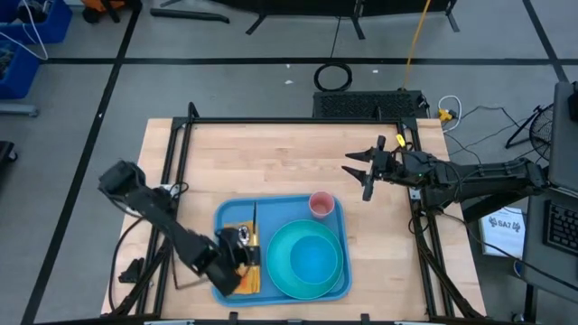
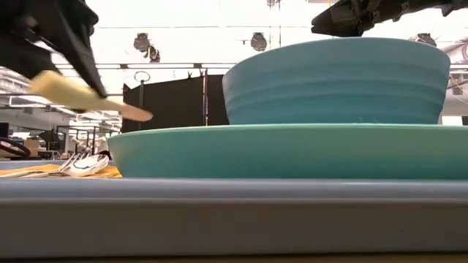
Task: Set up tray
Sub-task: Put the yellow knife on top of the yellow napkin to the right of the orange spoon
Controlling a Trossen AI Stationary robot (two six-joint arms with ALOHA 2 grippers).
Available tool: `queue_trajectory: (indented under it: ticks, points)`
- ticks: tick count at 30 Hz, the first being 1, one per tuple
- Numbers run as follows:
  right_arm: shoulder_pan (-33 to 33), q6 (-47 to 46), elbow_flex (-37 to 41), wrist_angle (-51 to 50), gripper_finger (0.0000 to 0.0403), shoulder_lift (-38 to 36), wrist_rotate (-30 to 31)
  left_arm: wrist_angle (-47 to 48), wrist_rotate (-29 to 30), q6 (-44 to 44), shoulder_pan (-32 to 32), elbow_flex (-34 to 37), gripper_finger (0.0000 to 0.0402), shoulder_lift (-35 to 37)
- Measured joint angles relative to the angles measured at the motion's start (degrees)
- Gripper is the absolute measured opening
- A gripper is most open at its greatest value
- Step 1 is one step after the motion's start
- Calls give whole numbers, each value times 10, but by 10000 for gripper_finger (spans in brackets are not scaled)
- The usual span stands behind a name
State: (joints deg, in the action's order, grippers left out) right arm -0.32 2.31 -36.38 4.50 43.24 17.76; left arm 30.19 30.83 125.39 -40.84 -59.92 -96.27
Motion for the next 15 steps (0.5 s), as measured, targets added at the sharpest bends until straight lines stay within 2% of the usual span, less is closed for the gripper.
queue_trajectory:
  ticks: [3, 6, 15]
  points:
    - [0, 0, 0, 1, 166, 0, 0, 65, -29, 42, -11, -62, 65, -47]
    - [0, -3, 0, 7, 164, 0, 0, 71, -64, 44, -14, -97, 65, -78]
    - [0, -8, 0, 13, 166, -2, -1, 55, -114, 66, -13, -107, 65, -134]
